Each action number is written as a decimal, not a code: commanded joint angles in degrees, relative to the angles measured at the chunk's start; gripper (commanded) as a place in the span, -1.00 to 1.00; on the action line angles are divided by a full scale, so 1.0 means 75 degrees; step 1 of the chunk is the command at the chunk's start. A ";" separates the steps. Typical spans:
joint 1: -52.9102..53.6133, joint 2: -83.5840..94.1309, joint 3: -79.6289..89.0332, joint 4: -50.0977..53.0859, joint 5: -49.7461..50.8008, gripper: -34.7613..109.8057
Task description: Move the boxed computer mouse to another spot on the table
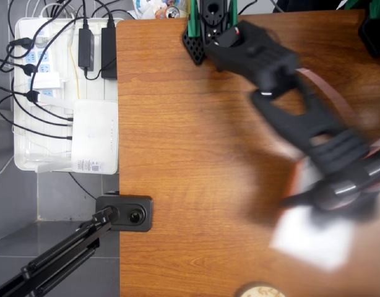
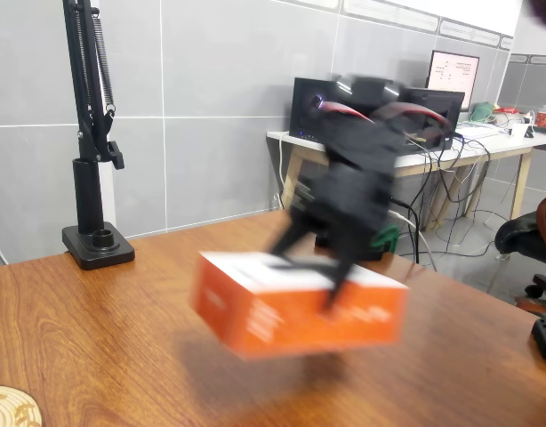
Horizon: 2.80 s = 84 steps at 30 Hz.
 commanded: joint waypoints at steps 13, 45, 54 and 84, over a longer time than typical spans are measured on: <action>0.5320 0.7477 1.1684 -0.2379 0.0469 -0.52; 0.5168 0.9070 1.2785 -0.3270 -0.0469 -0.01; 0.4219 1.0031 1.3441 -1.0805 -0.0363 -0.52; 0.2684 1.4777 1.6453 -2.3566 -0.5707 -0.51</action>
